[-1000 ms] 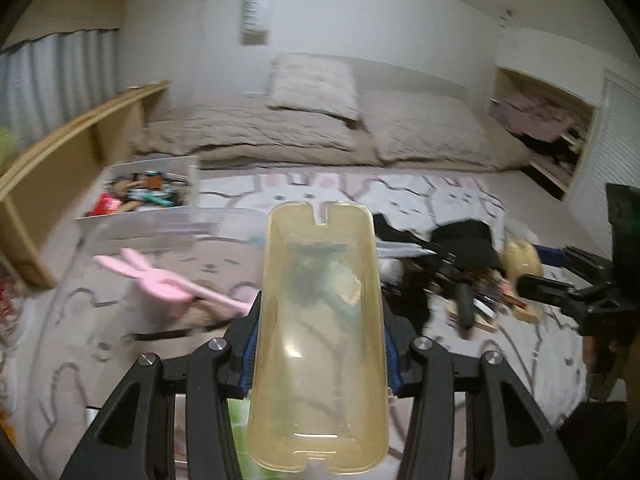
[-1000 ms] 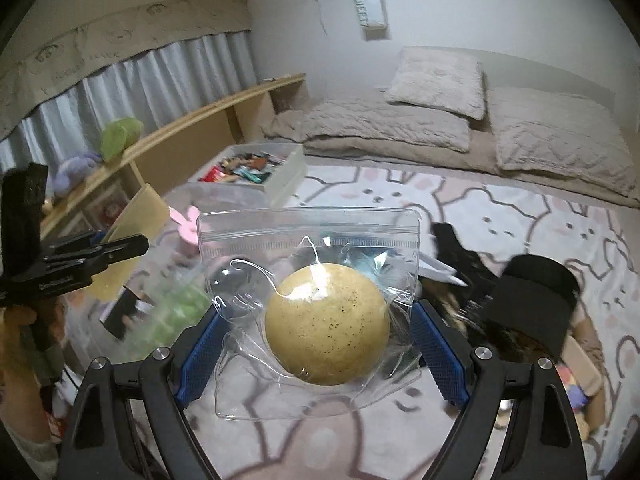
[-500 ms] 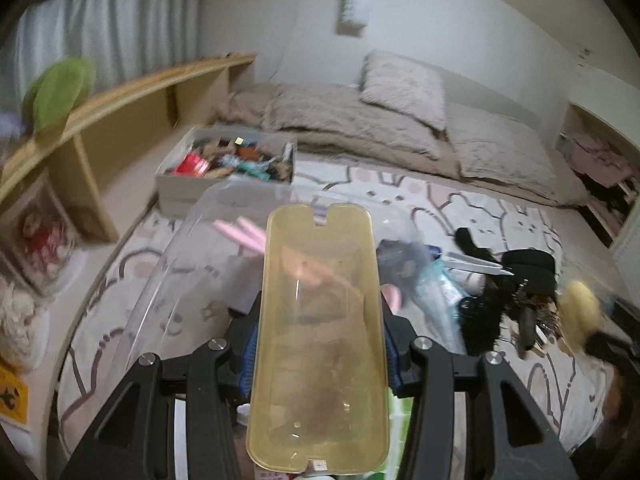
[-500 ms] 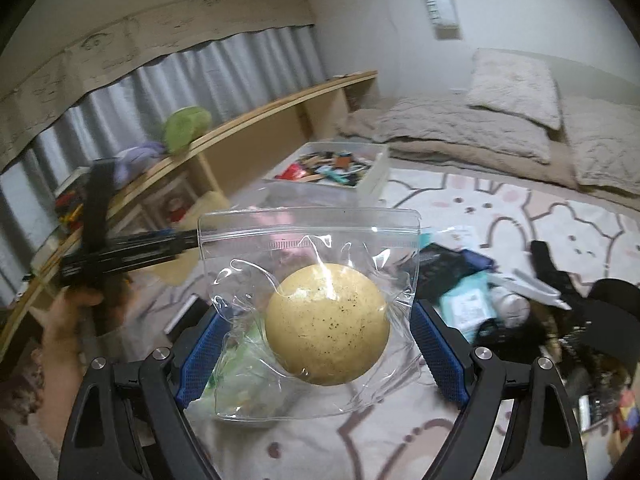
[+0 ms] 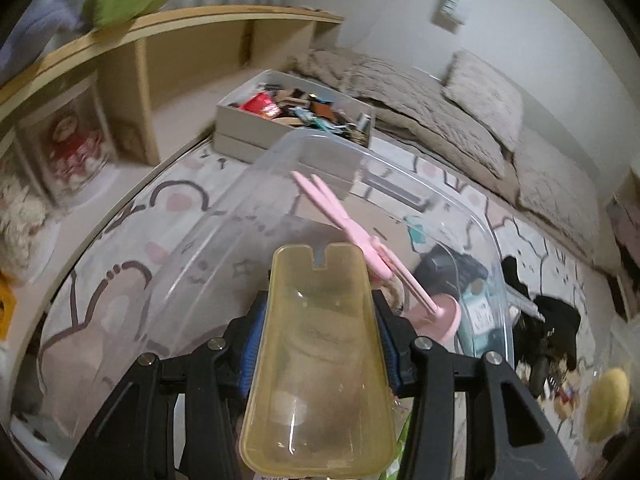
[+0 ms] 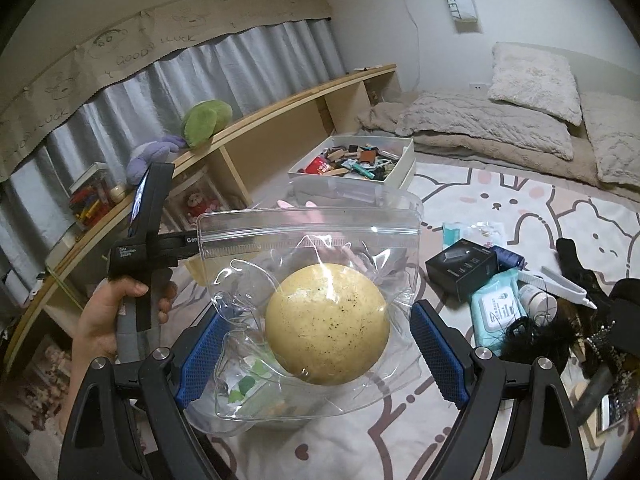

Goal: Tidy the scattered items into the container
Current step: 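Carry the tray and bagged bath ball with both tools into the clear container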

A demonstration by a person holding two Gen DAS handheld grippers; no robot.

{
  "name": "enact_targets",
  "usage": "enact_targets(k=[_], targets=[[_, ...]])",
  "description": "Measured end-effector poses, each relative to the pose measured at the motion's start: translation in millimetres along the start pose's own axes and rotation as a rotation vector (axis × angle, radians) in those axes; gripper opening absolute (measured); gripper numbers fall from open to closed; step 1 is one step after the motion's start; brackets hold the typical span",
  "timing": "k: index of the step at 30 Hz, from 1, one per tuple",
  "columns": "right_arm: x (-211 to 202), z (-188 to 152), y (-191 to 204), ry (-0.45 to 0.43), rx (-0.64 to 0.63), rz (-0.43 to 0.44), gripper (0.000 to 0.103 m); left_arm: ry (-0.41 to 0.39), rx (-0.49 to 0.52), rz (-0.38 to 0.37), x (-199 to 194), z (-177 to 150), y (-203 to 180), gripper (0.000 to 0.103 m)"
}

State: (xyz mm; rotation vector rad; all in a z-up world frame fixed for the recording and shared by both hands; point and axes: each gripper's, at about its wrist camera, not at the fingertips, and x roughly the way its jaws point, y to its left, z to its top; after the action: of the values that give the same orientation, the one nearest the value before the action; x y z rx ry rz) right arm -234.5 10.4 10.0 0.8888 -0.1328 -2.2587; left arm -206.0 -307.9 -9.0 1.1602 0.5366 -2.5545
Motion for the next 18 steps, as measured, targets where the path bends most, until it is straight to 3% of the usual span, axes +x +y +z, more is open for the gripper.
enact_targets(k=[2,18], targets=[[0,1,1,0.001,-0.008,-0.003,0.09,-0.019,-0.026,0.009,-4,1,5,0.091],[35,28,27,0.027,-0.006,0.035,0.09,-0.1,0.039,-0.04,-35,3,10,0.093]])
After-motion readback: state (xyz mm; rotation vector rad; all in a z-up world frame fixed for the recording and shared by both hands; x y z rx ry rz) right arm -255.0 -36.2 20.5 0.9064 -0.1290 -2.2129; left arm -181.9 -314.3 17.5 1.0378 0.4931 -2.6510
